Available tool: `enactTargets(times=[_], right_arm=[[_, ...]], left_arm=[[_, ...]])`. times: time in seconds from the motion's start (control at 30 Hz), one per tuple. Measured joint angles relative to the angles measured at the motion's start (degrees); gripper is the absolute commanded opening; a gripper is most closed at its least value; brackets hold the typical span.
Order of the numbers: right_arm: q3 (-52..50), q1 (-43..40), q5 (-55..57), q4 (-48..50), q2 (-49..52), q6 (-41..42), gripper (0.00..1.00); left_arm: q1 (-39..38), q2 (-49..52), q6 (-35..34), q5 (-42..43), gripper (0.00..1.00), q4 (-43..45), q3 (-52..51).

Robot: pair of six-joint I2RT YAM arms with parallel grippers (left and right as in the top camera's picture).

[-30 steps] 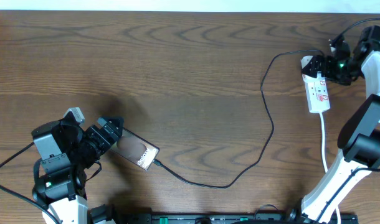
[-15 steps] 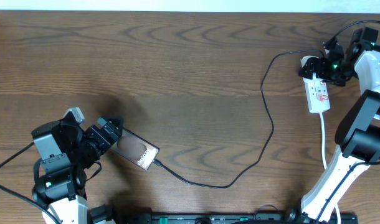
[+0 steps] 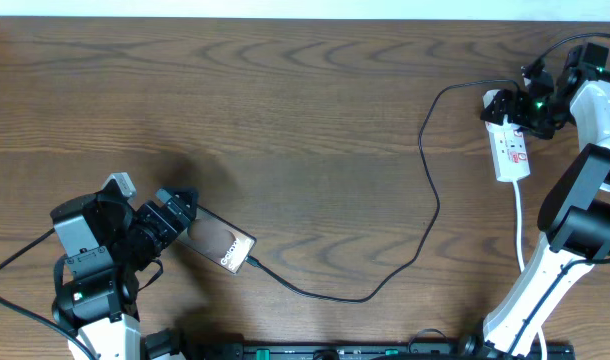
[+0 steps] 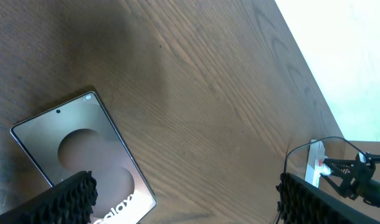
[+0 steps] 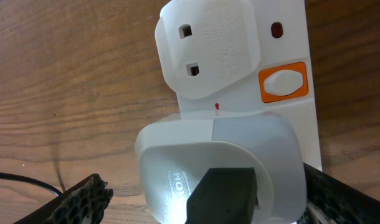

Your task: Plug charger to phone and switch on socket

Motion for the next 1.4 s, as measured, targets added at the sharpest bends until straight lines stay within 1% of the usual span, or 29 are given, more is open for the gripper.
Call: enactTargets(times=[0.13,0.4,0.73,1.07,1.4], right_arm=[[0.0,0.1,1.2,0.0,0.0,0.0,0.86],[0.6,0.8,3.4,-0.3,0.3,0.0,0.86],[2.0,0.7,5.6,-3.9,0.8,0.8,0.86],[2.2,0.7,5.4,-4.1,0.9,0.9,0.87],[2.4,0.2,2.8,-4.4,0.9,0.7,0.88]], left_arm=[[0.0,0.0,0.0,0.0,0.91,-0.6,0.0],[0.0,0.0,0.0,0.0,0.91,-0.8,0.0],[0.0,0.0,0.0,0.0,0.91,-0.9,0.0],[0.0,0.0,0.0,0.0,0.91,-0.9,0.0],[0.0,0.0,0.0,0.0,0.91,-0.9,0.0]])
